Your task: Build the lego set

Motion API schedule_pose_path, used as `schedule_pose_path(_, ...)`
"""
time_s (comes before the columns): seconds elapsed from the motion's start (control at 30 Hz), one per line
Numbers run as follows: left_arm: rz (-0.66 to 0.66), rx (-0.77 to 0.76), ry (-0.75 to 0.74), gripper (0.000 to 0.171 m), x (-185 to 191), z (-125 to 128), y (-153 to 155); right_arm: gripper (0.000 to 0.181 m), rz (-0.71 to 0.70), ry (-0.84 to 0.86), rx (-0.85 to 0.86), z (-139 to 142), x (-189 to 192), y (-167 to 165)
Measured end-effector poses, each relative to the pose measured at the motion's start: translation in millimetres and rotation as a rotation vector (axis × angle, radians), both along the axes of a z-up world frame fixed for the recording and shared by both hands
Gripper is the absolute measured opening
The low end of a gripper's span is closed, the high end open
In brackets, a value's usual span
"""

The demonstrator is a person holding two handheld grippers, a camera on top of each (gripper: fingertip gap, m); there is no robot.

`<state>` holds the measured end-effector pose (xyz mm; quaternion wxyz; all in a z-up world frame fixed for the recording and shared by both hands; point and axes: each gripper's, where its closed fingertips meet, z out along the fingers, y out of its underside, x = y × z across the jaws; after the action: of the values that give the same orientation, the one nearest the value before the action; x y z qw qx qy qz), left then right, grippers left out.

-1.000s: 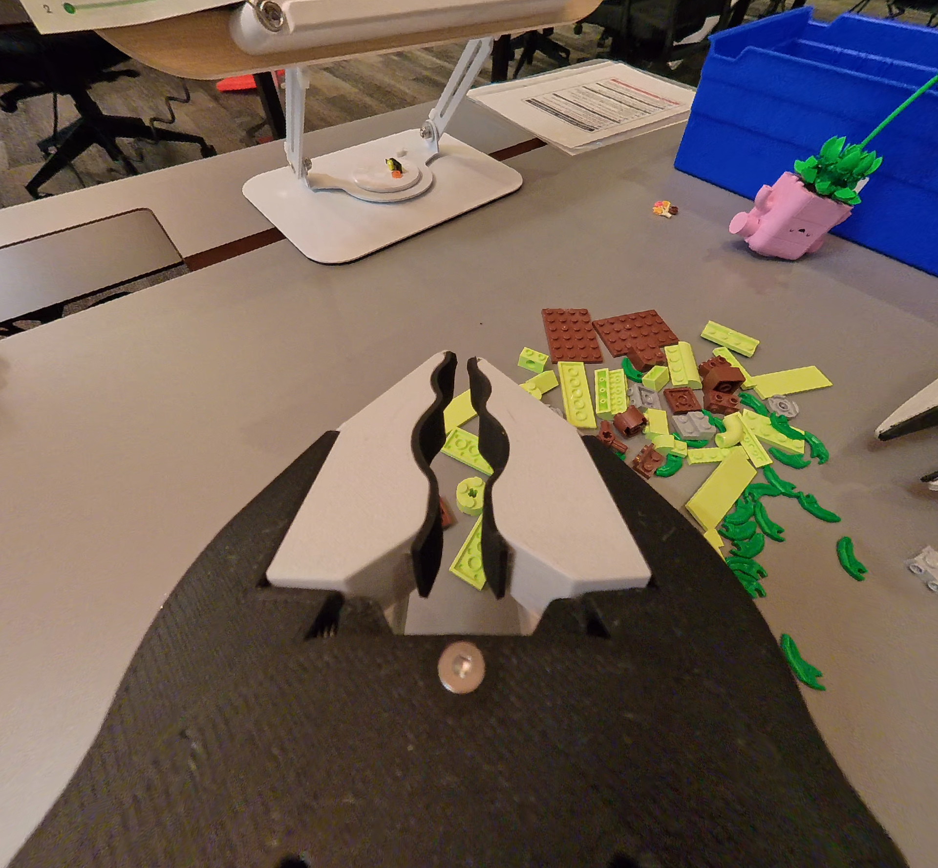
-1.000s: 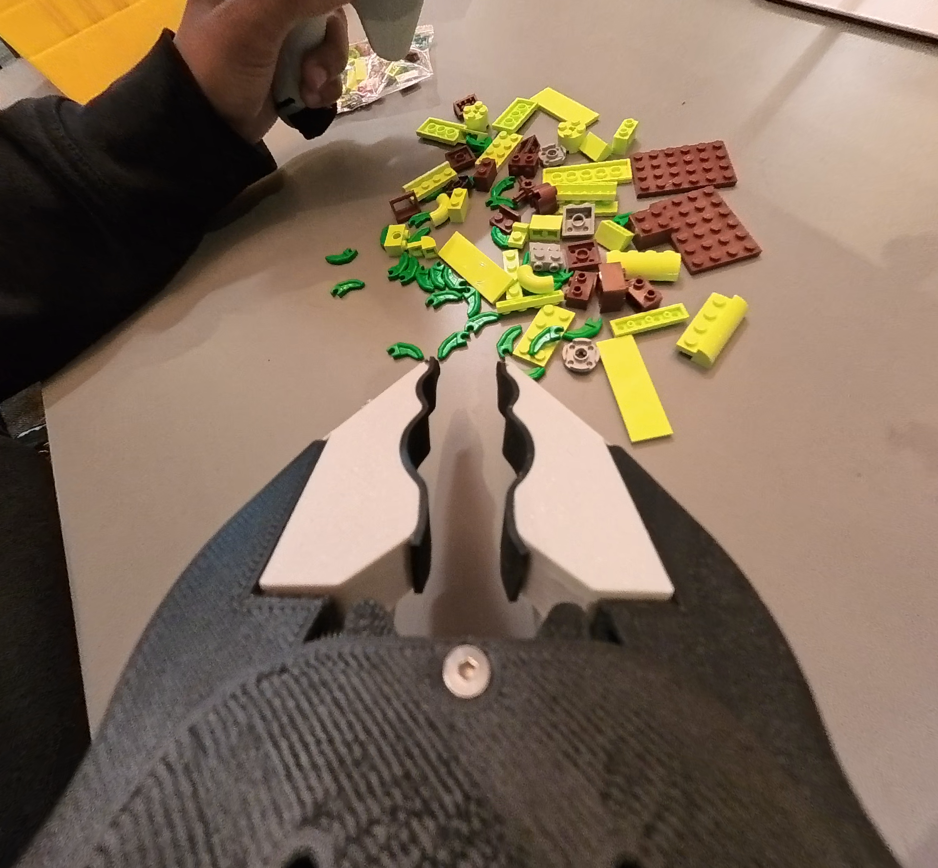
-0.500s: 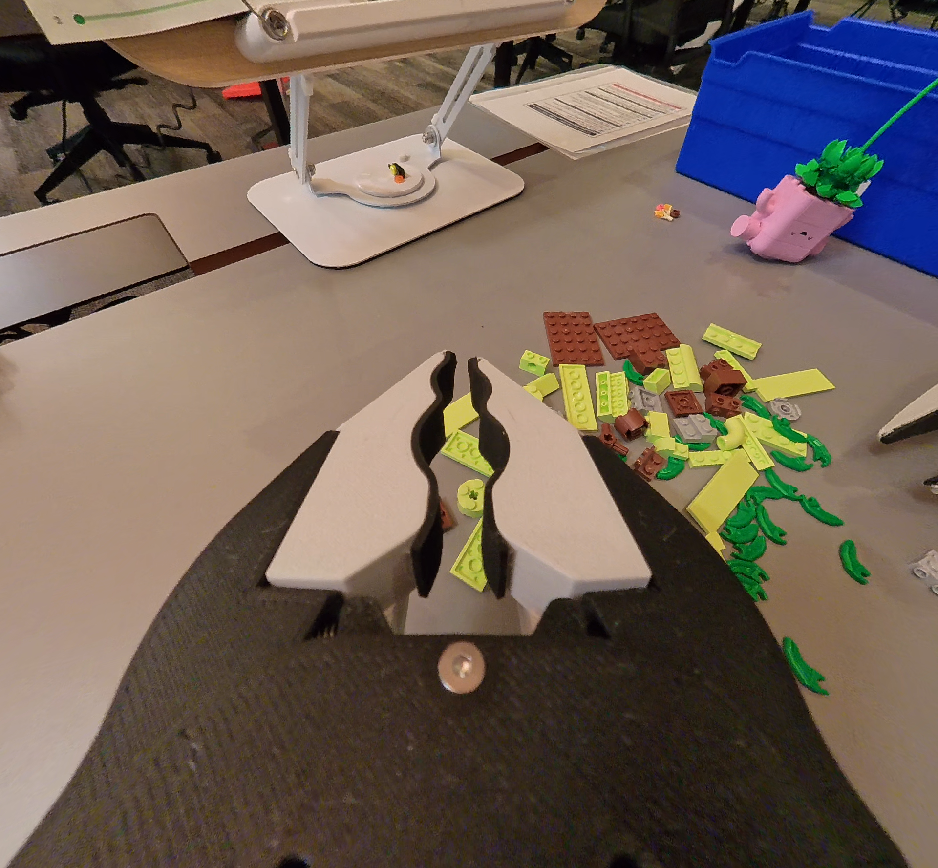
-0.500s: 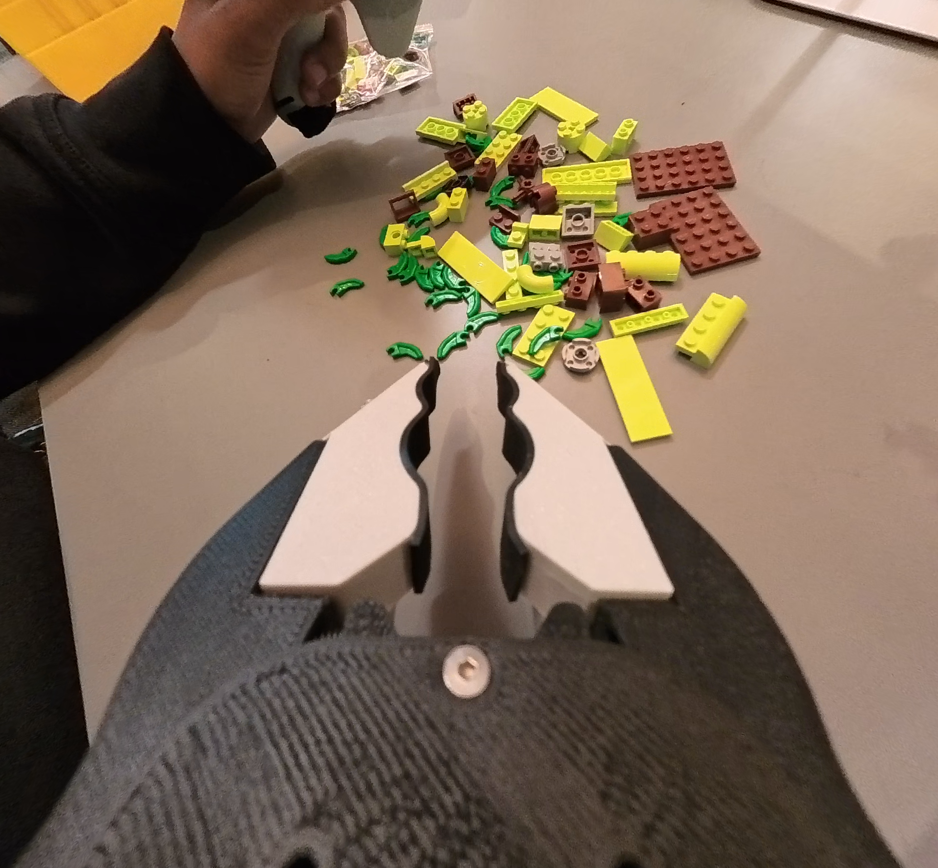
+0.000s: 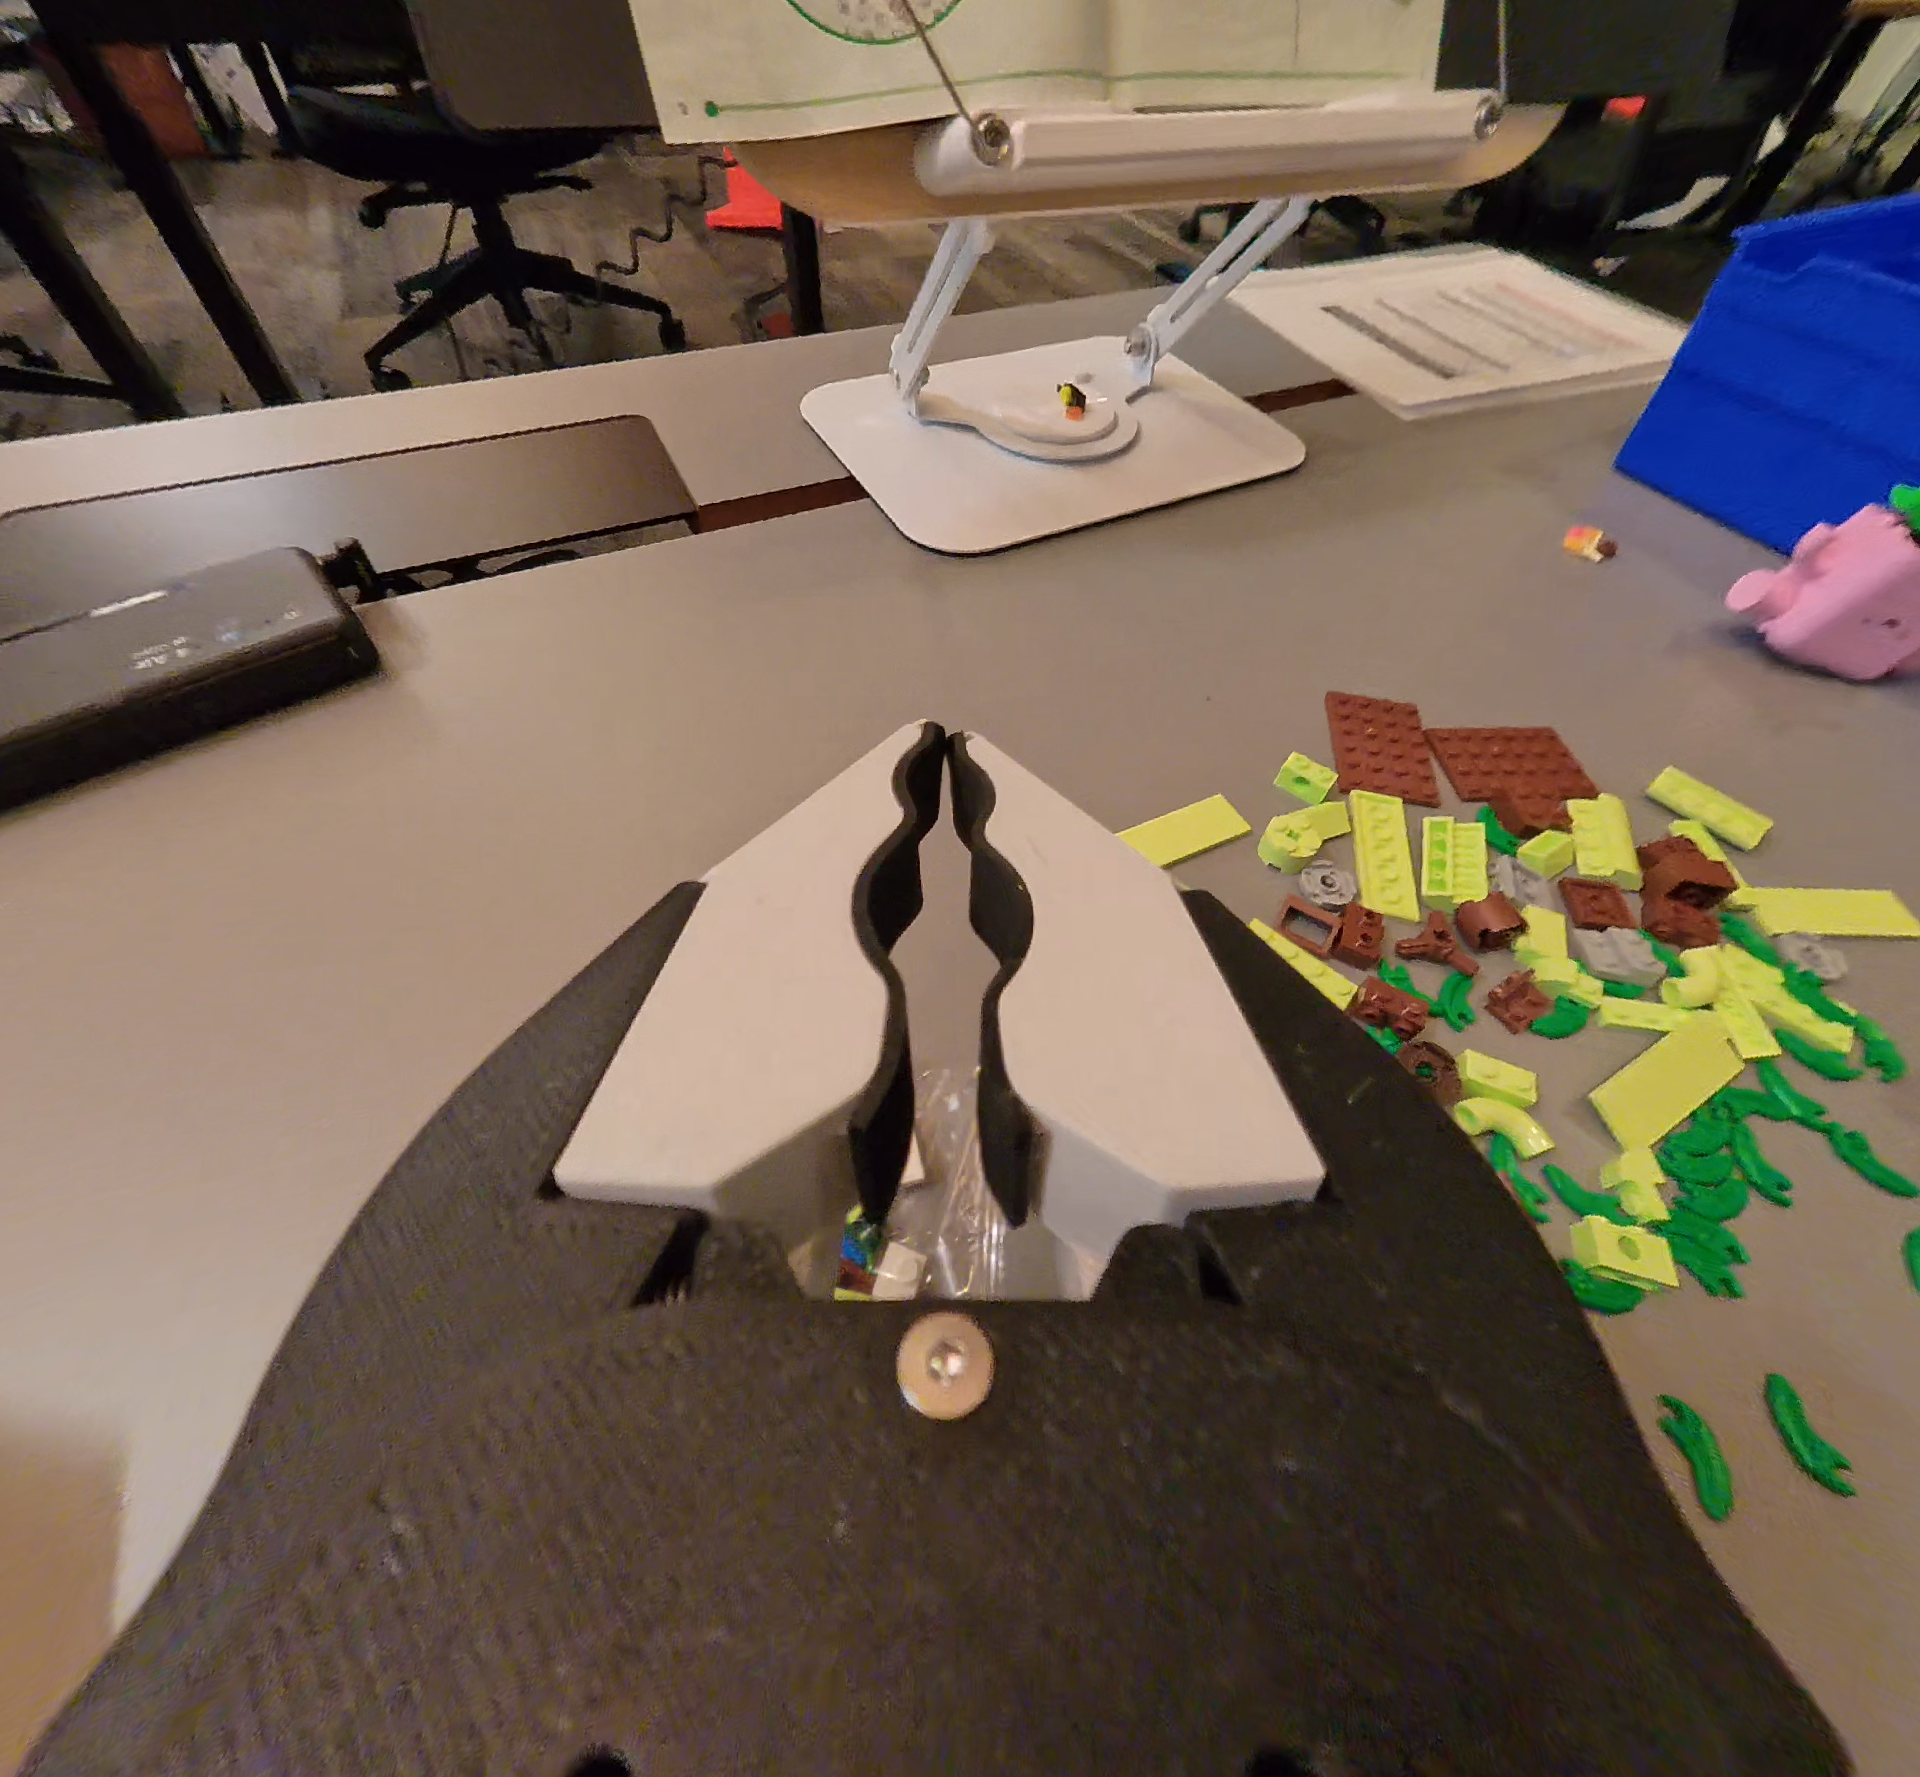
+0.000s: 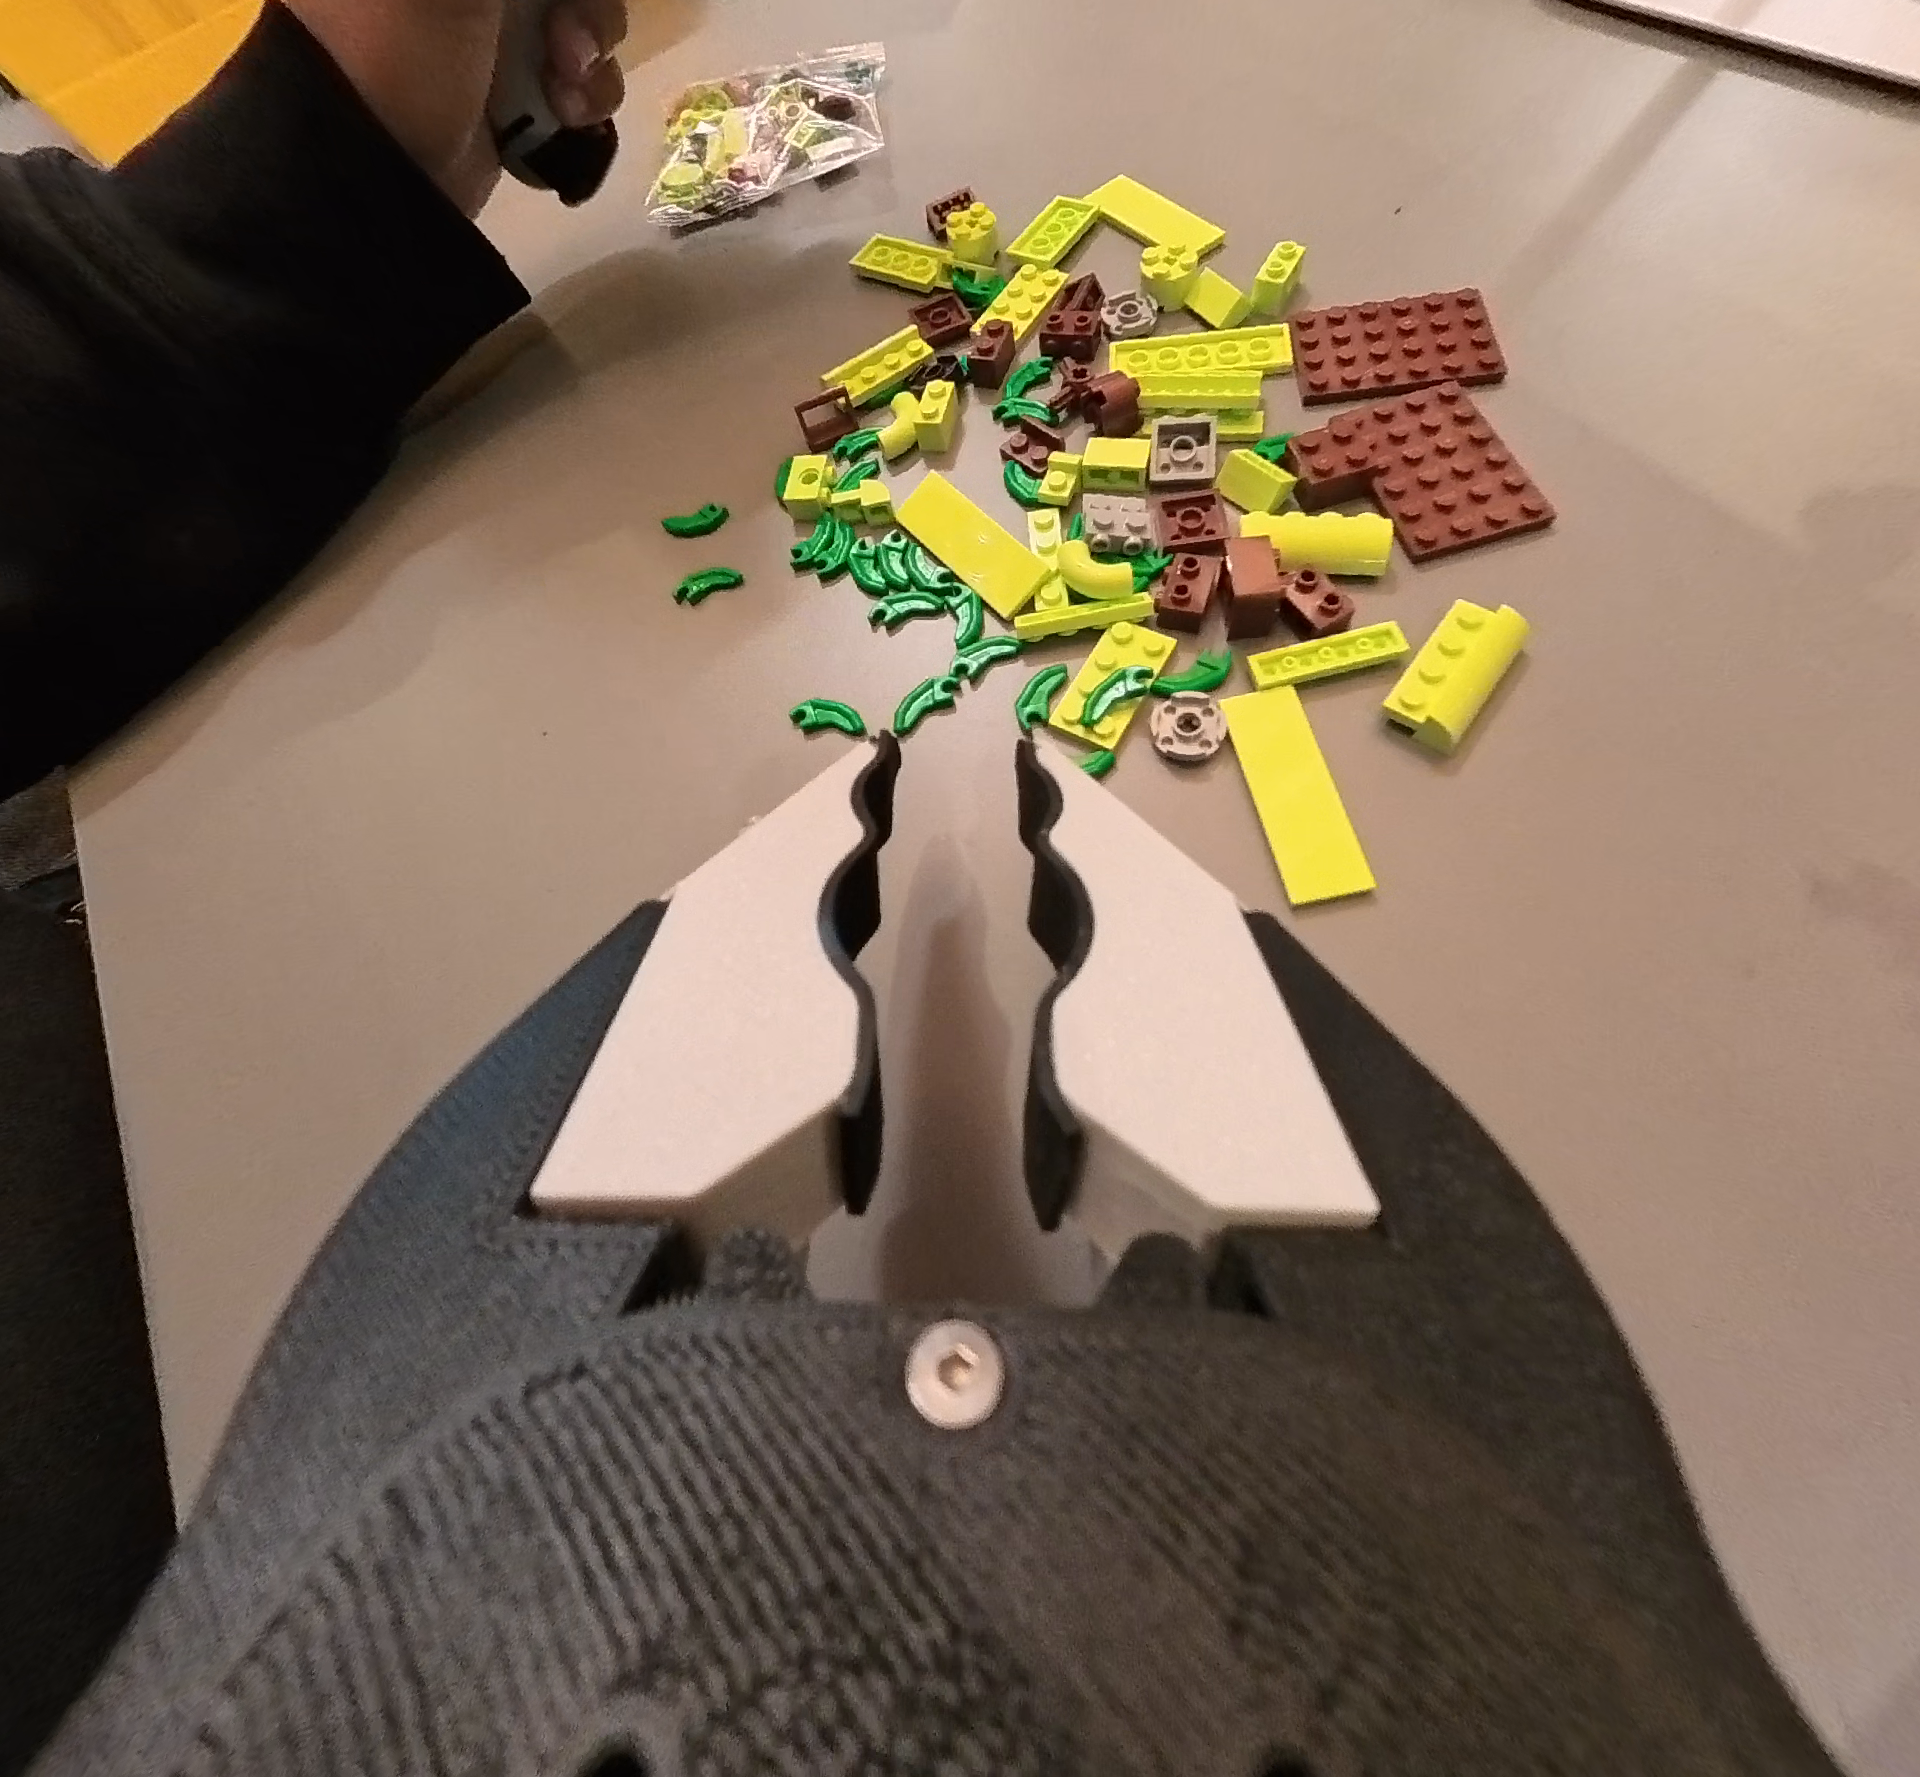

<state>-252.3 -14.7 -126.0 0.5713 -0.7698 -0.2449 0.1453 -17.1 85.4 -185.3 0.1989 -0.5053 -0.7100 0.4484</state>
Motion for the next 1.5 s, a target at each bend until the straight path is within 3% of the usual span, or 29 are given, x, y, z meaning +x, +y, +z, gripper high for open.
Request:
schedule_pose_path(0.57, -0.017, -0.03, -0.017, 0.0, 2, -7, 4, 0.022, -0.002, 0.007, -0.005, 1, 0, 0)
schedule_pose_path(0.93, 0.147, 0.069, -0.022, 0.001, -30, 16, -56, 0.022, -0.001, 0.01, -0.002, 2, 0, 0)
schedule_pose_path(1.03, 0.115, 0.111, -0.058, 0.002, -26, 16, -50, 0.022, -0.001, 0.009, 0.0, 1, 0, 0)
schedule_pose_path(1.37, 0.077, 0.033, -0.037, 0.005, -18, 7, -34, 0.022, -0.003, 0.006, 0.005, 1, 0, 0)
schedule_pose_path(1.47, 0.035, 0.025, -0.044, 0.013, -13, 4, -24, 0.022, -0.004, 0.007, 0.001, 1, 0, 1)
schedule_pose_path(1.5, 0.029, 0.026, -0.045, 0.024, -12, 2, -20, 0.022, -0.005, 0.007, 0.0, 1, 0, 1)
